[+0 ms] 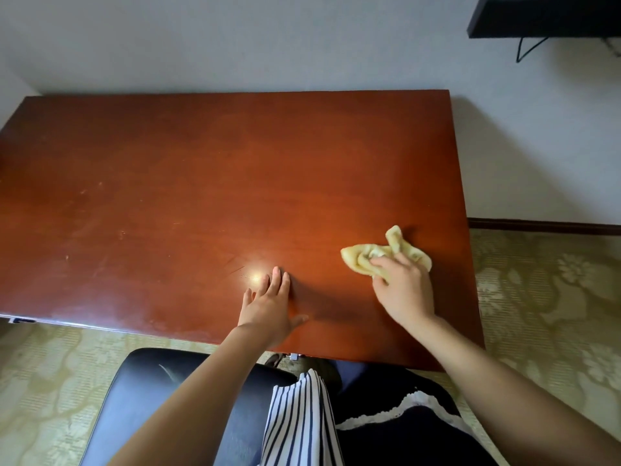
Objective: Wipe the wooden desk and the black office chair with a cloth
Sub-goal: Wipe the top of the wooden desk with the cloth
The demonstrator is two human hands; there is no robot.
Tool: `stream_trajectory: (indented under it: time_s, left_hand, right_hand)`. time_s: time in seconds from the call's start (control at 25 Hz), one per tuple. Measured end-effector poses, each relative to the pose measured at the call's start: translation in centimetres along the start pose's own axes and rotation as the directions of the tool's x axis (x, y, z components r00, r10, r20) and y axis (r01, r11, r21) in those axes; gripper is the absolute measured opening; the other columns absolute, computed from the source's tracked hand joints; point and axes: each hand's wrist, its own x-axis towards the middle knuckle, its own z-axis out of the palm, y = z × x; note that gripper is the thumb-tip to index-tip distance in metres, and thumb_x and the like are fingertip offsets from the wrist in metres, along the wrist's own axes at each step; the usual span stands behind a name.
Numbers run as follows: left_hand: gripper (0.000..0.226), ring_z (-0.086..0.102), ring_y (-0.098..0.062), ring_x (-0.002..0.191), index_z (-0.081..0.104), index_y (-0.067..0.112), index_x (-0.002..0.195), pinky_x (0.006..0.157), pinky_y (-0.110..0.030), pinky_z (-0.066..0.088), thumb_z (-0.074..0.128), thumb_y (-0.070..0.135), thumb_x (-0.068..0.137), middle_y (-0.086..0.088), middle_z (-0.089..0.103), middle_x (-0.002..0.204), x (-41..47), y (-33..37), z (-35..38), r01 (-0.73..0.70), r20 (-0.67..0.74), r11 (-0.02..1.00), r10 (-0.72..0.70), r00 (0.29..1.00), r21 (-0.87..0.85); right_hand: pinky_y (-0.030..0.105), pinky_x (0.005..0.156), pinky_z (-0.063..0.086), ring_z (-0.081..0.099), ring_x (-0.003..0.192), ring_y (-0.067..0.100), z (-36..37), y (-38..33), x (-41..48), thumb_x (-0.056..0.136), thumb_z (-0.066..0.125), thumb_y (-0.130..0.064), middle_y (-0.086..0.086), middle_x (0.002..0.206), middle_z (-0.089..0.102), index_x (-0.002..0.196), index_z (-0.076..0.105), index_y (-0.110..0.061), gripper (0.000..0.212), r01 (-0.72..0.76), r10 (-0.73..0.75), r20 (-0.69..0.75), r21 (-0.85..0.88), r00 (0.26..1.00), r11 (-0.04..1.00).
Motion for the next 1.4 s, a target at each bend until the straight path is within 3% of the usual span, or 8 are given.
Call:
stream_trajectory:
  time_s: [0.24, 0.36, 0.48, 0.68, 0.88, 1.0, 1.24, 1.4]
  left_hand:
    - [0.075, -0.006, -0.015, 0.146, -0.001, 0.021, 0.152, 0.116, -0.049, 0.004, 0.035, 0.055, 0.095, 0.004, -0.009, 0.159, 0.0, -0.3, -0.2, 0.014, -0.004, 0.999, -0.014, 1.0, -0.051]
    - [0.069, -0.004, -0.013, 0.146, 0.0, 0.025, 0.152, 0.114, -0.053, -0.003, 0.032, 0.053, 0.097, 0.009, -0.008, 0.159, -0.4, -0.4, -0.1, 0.034, -0.027, 0.999, -0.035, 0.999, -0.024]
    - [0.066, -0.005, -0.014, 0.146, -0.001, 0.028, 0.152, 0.113, -0.054, -0.004, 0.029, 0.052, 0.098, 0.012, -0.008, 0.159, -1.0, -0.8, 0.2, 0.051, -0.021, 0.998, -0.051, 0.998, -0.027]
    - [0.068, -0.007, -0.019, 0.146, -0.004, 0.028, 0.151, 0.114, -0.054, -0.003, 0.026, 0.056, 0.097, 0.01, -0.011, 0.159, -1.8, -1.9, 0.7, 0.176, -0.052, 0.981, -0.181, 0.982, -0.078]
    - [0.08, -0.017, -0.032, 0.144, -0.011, 0.026, 0.15, 0.112, -0.057, -0.002, 0.03, 0.063, 0.092, 0.001, -0.02, 0.157, -3.3, -5.3, 2.3, 0.475, -0.02, 0.853, -0.49, 0.871, -0.218]
    - [0.084, -0.012, -0.03, 0.145, -0.013, 0.023, 0.15, 0.114, -0.057, 0.003, 0.031, 0.064, 0.092, 0.001, -0.018, 0.158, -4.3, -7.0, 3.3, 0.547, 0.06, 0.776, -0.559, 0.827, -0.313]
    - [0.077, -0.008, -0.026, 0.146, -0.012, 0.026, 0.15, 0.115, -0.052, 0.004, 0.029, 0.059, 0.095, 0.004, -0.017, 0.158, -4.6, -8.3, 2.9, 0.509, 0.123, 0.775, -0.502, 0.856, -0.374]
    - [0.074, -0.008, -0.023, 0.146, -0.014, 0.028, 0.149, 0.115, -0.054, 0.004, 0.029, 0.057, 0.096, 0.007, -0.018, 0.157, -5.0, -8.8, 2.6, 0.503, 0.17, 0.791, -0.474, 0.864, -0.348]
  right_hand:
    - [0.038, 0.073, 0.05, 0.061, 0.072, 0.031, 0.3, -3.3, -2.4, 0.059, 0.074, -0.003, 0.0, 0.08, 0.068, 0.079, 0.074, -0.016, 0.023, 0.355, -0.382, 0.322, 0.143, 0.866, 0.924]
    - [0.033, 0.086, 0.042, 0.059, 0.094, 0.028, 0.2, -3.0, -0.8, 0.074, 0.066, -0.018, -0.004, 0.105, 0.065, 0.092, 0.07, -0.023, 0.019, 0.423, -0.405, 0.462, 0.069, 0.789, 0.904]
    - [0.034, 0.088, 0.042, 0.055, 0.109, 0.03, 1.0, -2.5, 2.4, 0.081, 0.059, -0.023, -0.006, 0.132, 0.054, 0.1, 0.065, -0.03, 0.021, 0.43, -0.373, 0.477, -0.011, 0.796, 0.903]
    - [0.031, 0.077, 0.046, 0.058, 0.099, 0.025, 2.4, -3.4, 9.7, 0.087, 0.057, -0.024, -0.003, 0.115, 0.06, 0.111, 0.061, -0.033, 0.027, 0.205, -0.15, 0.344, -0.127, 0.927, 0.971]
    - [0.04, 0.084, 0.045, 0.057, 0.101, 0.031, 5.0, -7.2, 13.2, 0.094, 0.054, -0.024, 0.009, 0.114, 0.057, 0.124, 0.054, -0.027, 0.03, -0.042, 0.071, 0.21, -0.139, 0.975, 0.989]
    - [0.043, 0.09, 0.043, 0.055, 0.105, 0.032, 6.7, -10.0, 14.3, 0.097, 0.05, -0.023, 0.012, 0.12, 0.053, 0.13, 0.048, -0.025, 0.034, 0.01, 0.039, 0.253, -0.187, 0.967, 0.982]
    - [0.044, 0.096, 0.037, 0.05, 0.112, 0.03, 9.8, -15.5, 13.5, 0.098, 0.042, -0.028, 0.01, 0.126, 0.048, 0.133, 0.045, -0.024, 0.035, 0.192, -0.12, 0.396, -0.146, 0.91, 0.97]
    - [0.041, 0.093, 0.037, 0.05, 0.111, 0.03, 10.9, -17.8, 10.5, 0.097, 0.043, -0.027, 0.006, 0.125, 0.05, 0.133, 0.047, -0.028, 0.037, 0.433, -0.358, 0.521, -0.026, 0.775, 0.901]
